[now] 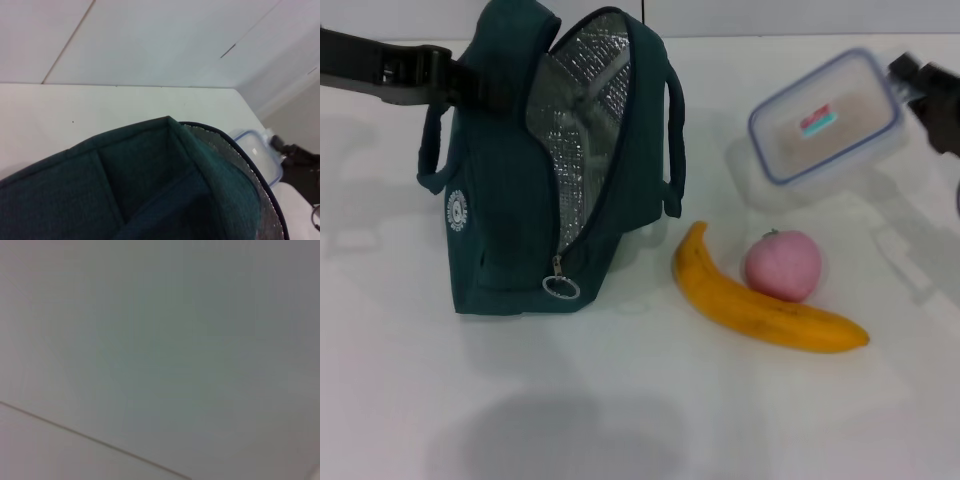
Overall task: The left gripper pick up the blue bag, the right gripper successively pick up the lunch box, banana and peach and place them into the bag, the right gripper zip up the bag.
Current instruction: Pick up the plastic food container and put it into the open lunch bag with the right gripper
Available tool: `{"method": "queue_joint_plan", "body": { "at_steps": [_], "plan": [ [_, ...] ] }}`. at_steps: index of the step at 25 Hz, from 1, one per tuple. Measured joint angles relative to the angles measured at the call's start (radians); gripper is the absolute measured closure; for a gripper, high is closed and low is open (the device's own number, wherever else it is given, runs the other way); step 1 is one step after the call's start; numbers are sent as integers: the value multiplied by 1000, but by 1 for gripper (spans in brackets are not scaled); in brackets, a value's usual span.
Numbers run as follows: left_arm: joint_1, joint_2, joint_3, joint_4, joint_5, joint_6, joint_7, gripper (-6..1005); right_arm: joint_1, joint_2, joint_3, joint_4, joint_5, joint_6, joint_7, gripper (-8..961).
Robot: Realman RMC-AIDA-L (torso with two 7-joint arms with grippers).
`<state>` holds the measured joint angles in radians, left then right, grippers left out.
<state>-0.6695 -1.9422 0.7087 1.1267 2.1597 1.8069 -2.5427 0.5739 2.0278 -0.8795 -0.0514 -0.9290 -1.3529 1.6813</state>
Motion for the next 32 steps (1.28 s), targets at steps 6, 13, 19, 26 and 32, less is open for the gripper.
{"method": "queue_joint_plan", "body": {
  "at_steps": [6,13,19,26,32],
  "plan": [
    [-7,-2,1,-1,-1,8,-4,952,-29,-7,1,-10,87,-128,5,855],
    [-17,-6,2,-2,-7,25,-13,952,-11,-3,1,-61,128,-246,85,853],
    [-27,-15,18,-3,-8,25,-18,952,97,0,-6,-62,129,-323,165,851],
    [-43,-30,46,-2,-8,24,-26,952,252,0,-15,-7,123,-340,181,850],
    [-61,-43,53,-2,-9,22,-25,952,328,0,-73,27,119,-292,175,848]
  ]
}}
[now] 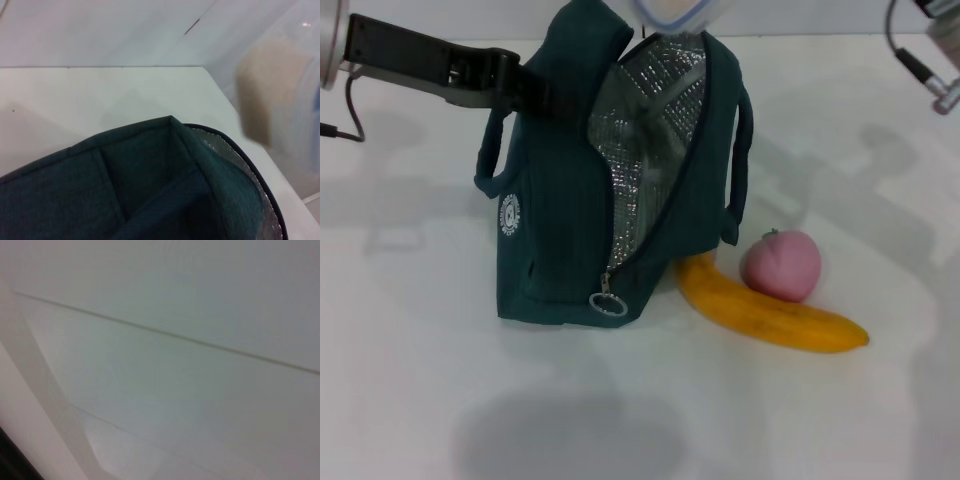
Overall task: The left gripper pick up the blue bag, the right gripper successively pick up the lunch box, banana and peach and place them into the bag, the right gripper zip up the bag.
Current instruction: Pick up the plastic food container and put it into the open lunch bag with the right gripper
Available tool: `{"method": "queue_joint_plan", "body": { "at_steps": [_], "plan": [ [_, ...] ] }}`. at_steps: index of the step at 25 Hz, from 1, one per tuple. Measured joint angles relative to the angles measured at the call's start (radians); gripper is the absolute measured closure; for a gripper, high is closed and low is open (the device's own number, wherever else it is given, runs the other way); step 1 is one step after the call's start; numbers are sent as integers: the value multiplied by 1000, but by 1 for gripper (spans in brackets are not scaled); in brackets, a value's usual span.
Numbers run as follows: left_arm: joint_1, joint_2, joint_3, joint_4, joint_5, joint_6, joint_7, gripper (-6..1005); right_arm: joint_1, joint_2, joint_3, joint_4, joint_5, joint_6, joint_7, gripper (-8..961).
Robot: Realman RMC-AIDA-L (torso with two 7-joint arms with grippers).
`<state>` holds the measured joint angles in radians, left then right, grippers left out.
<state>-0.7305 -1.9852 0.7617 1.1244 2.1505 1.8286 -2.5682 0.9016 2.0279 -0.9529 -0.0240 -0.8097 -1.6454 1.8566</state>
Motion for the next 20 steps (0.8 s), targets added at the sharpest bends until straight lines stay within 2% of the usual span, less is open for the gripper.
{"method": "queue_joint_plan", "body": {
  "at_steps": [5,13,20],
  "plan": [
    [-2,-2,-1,0,0,-2,5,952,16,0,-83,10,0,53,-1,847],
    [11,-1,-8,-1,-23,-3,7,952,-56,0,-188,-2,0,111,-4,845],
    [10,-6,-5,-4,-25,-3,7,952,-55,0,-286,-50,1,178,-4,843]
  ]
}}
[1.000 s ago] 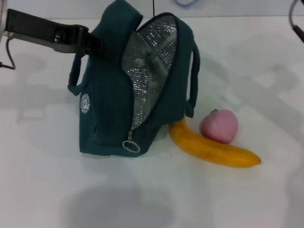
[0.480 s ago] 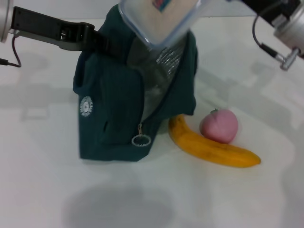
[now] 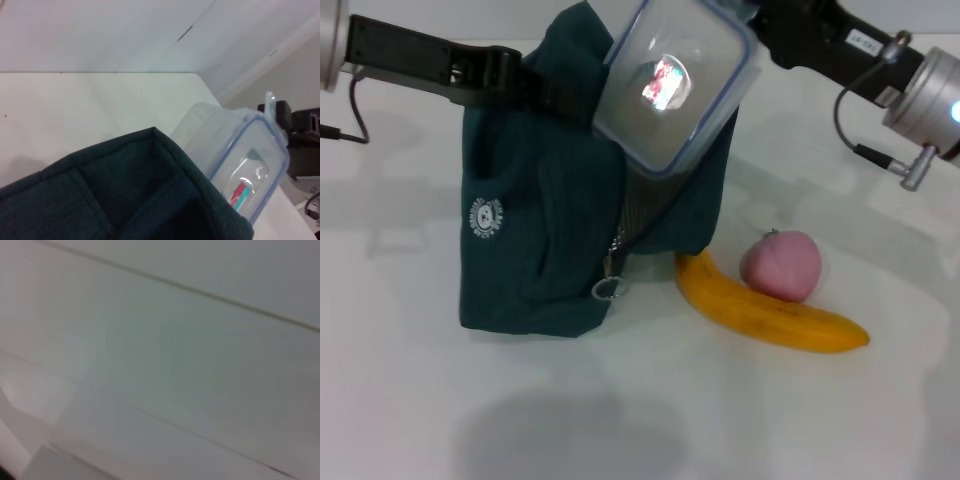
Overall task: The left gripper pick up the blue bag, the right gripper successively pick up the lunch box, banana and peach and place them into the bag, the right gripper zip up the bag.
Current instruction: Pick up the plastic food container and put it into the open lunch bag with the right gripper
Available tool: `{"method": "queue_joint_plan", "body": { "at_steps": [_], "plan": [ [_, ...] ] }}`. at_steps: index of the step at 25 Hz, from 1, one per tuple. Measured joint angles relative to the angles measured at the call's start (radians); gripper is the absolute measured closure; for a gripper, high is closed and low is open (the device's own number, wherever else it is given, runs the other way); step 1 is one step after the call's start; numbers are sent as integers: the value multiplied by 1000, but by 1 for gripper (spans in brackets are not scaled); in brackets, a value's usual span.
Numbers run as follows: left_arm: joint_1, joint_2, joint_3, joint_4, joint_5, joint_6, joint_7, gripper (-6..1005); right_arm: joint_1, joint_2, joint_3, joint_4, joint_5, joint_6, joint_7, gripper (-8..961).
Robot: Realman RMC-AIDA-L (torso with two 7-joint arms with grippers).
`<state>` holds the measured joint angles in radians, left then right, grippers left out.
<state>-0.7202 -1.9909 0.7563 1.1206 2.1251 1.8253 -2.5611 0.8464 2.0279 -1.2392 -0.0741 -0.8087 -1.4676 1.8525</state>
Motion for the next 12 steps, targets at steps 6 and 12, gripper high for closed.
{"method": "queue_joint_plan", "body": {
  "at_steps": [6,12],
  "plan": [
    [-11,-8,3,-18,-4,4,-2,952,30,0,-87,-41,6,74,6,842],
    [-7,1,4,-64,-37,6,0,952,34,0,-258,-163,22,197,44,840]
  ]
}}
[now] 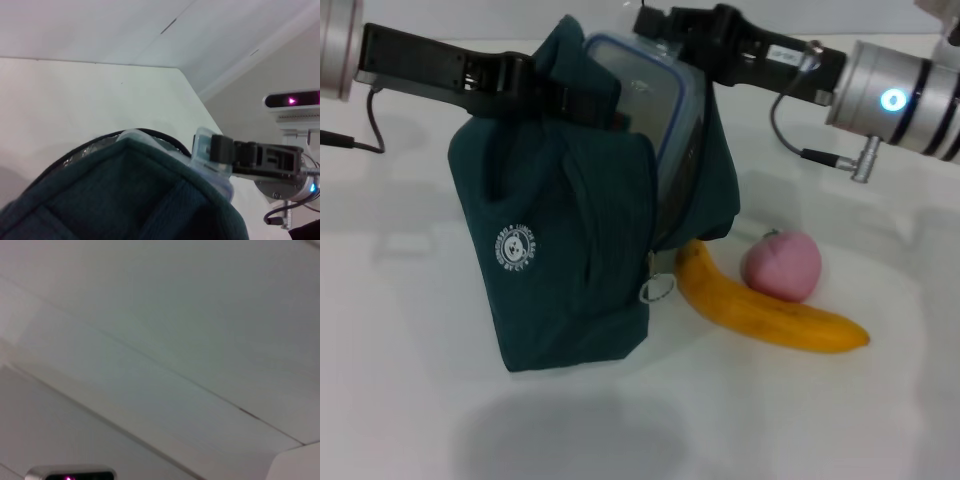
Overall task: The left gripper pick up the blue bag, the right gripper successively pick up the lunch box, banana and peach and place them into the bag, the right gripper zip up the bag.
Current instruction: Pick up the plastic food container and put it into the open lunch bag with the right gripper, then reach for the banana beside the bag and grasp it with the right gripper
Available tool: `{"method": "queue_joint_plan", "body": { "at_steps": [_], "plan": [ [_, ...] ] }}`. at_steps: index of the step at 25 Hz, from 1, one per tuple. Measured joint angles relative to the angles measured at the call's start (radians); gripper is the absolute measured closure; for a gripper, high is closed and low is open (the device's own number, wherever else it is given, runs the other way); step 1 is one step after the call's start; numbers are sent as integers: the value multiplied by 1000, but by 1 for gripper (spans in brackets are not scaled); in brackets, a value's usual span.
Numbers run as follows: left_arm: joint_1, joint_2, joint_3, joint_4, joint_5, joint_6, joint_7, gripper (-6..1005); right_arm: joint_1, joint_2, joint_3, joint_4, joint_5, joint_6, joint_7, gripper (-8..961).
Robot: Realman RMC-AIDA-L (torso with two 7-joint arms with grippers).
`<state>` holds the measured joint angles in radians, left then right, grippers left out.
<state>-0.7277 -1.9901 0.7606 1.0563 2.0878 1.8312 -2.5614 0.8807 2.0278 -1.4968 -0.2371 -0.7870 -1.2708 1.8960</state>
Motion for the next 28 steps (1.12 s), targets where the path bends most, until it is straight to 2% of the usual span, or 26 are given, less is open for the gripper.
{"method": "queue_joint_plan", "body": {
  "at_steps": [3,6,13,16,18,20,21,24,26,27,28],
  "plan": [
    [9,2,0,-1,-3,0,0,952,-31,0,-85,-68,60,38,-4,840],
    [25,9,-4,3,-3,0,1,952,-64,0,-122,-114,101,55,-14,821],
    [44,23,-12,10,-4,-3,1,952,-147,-4,-102,-175,113,42,-48,693],
    [51,27,-24,11,-5,-4,2,952,-190,-13,-69,-196,112,3,-98,638],
    [55,30,-37,11,-6,-5,6,952,-216,-27,-41,-200,108,-31,-138,555],
    [61,35,-48,11,-6,-5,9,952,-243,-75,-27,-222,89,-70,-179,472],
    [64,37,-49,11,-6,-5,10,952,-248,-88,-25,-233,82,-76,-184,430],
    [71,43,-50,11,-6,-5,10,952,-288,-166,-21,-386,-61,-51,-144,198],
    [71,44,-50,11,-7,-4,10,952,-319,-201,1,-524,-198,-5,-71,182],
    [71,44,-50,11,-7,-4,11,952,-334,-214,25,-608,-290,20,-12,175],
    [71,44,-50,11,-8,-3,11,952,-346,-215,80,-735,-464,33,82,167]
  ]
}}
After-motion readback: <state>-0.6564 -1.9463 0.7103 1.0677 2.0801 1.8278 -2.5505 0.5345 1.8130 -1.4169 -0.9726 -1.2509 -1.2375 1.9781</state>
